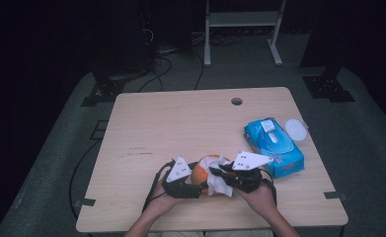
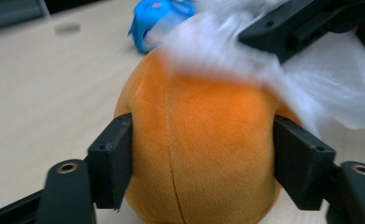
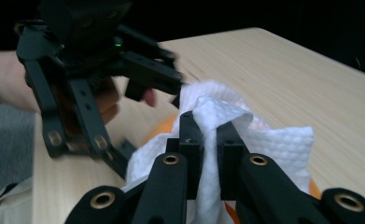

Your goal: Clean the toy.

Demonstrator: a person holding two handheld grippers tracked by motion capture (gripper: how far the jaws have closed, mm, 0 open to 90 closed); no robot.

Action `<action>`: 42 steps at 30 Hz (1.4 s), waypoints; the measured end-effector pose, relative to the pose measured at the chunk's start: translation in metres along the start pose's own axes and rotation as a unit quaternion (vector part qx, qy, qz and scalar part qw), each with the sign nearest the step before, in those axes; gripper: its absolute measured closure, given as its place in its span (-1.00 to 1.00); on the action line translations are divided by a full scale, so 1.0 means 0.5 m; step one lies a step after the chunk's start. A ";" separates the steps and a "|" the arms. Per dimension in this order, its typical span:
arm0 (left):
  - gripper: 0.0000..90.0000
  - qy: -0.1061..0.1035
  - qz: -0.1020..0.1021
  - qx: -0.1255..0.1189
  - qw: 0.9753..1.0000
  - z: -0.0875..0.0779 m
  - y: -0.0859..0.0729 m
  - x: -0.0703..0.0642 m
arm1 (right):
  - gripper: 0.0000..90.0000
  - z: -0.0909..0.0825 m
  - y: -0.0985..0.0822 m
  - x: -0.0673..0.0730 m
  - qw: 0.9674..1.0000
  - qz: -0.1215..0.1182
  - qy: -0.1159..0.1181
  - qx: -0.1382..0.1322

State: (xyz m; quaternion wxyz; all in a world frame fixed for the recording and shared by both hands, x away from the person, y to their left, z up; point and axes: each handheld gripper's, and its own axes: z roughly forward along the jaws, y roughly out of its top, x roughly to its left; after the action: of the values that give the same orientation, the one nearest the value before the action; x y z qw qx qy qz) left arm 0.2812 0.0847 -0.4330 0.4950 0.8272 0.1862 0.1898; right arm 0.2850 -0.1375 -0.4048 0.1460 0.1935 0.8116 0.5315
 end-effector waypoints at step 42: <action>-0.17 -0.001 -0.007 -0.002 1.000 0.002 -0.005 0.002 | 0.86 -0.017 0.003 -0.017 0.999 -0.001 -0.035 0.012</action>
State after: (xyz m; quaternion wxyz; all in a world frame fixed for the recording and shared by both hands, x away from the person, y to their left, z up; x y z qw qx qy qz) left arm 0.2822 0.0856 -0.4358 0.4985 0.8249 0.1913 0.1855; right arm 0.2889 -0.1478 -0.3996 0.1725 0.2124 0.8125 0.5148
